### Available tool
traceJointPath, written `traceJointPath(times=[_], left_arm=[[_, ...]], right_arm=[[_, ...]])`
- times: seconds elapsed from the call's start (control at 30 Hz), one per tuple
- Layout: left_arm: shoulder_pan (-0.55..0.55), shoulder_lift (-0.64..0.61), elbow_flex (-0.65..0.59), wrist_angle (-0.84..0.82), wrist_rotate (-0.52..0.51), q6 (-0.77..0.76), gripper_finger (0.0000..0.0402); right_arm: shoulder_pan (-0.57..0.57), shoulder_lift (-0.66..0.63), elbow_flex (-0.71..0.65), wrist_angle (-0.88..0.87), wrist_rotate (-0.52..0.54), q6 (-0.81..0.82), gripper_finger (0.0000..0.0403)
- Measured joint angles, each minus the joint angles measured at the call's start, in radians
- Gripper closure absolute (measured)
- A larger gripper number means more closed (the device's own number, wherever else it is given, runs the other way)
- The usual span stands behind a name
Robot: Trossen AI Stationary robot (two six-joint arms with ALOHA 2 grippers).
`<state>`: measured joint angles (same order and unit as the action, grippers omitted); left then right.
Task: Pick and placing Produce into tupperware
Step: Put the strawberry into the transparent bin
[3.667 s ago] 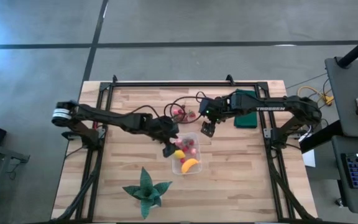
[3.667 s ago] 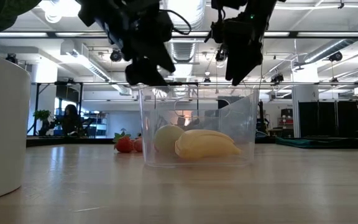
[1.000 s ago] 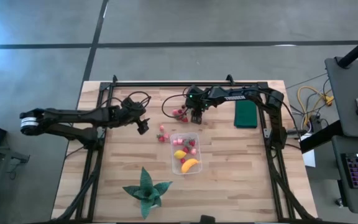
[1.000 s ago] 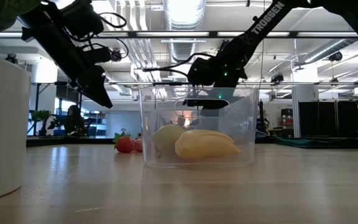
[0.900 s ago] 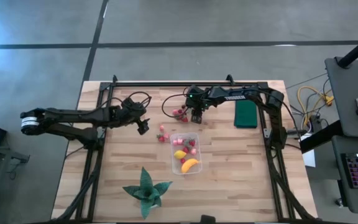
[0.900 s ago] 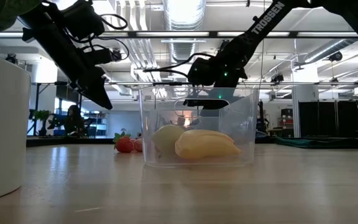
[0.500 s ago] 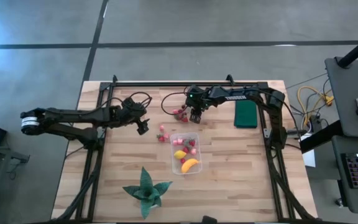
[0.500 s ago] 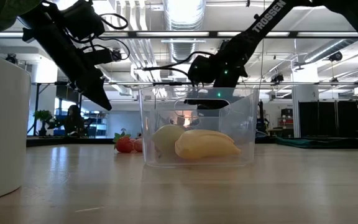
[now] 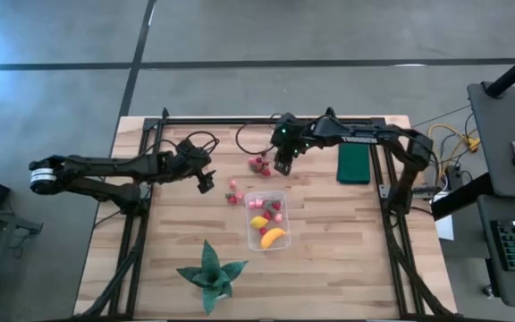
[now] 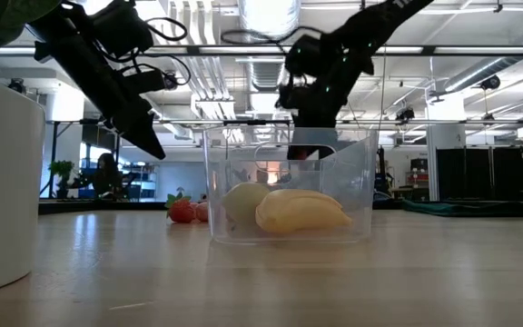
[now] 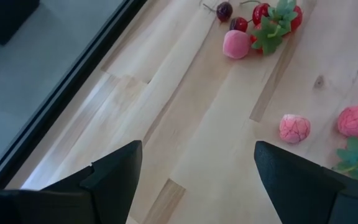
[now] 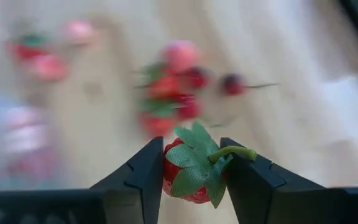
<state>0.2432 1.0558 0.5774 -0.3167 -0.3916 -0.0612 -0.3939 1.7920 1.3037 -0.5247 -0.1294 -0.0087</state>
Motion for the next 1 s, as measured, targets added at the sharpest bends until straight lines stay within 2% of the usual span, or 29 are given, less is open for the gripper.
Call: traceJointPath(times=[0.13, 0.3, 0.4, 0.6, 0.87, 1.0], left_arm=[[0.000, 0.002, 0.000, 0.003, 0.024, 0.000, 0.0107], [0.000, 0.006, 0.000, 0.006, 0.041, 0.000, 0.0107], [0.000, 0.006, -0.002, 0.005, 0.078, -0.001, 0.0107], [0.000, 0.006, -0.008, 0.005, 0.133, 0.049, 0.0107], [0.000, 0.006, -0.010, 0.020, 0.140, 0.128, 0.0107], [0.000, 0.006, -0.011, 0.021, 0.171, 0.112, 0.0107]], right_arm=[[0.081, -0.041, 0.000, -0.039, -0.088, 0.026, 0.0262], [0.200, -0.053, 0.000, -0.069, -0.103, 0.061, 0.0262], [0.211, -0.053, 0.000, -0.109, -0.115, 0.068, 0.0262], [0.249, -0.053, 0.000, -0.178, -0.171, -0.017, 0.0262], [0.345, -0.049, 0.000, -0.184, -0.158, -0.076, 0.0261], [0.374, -0.041, -0.001, -0.172, -0.102, -0.118, 0.0259]])
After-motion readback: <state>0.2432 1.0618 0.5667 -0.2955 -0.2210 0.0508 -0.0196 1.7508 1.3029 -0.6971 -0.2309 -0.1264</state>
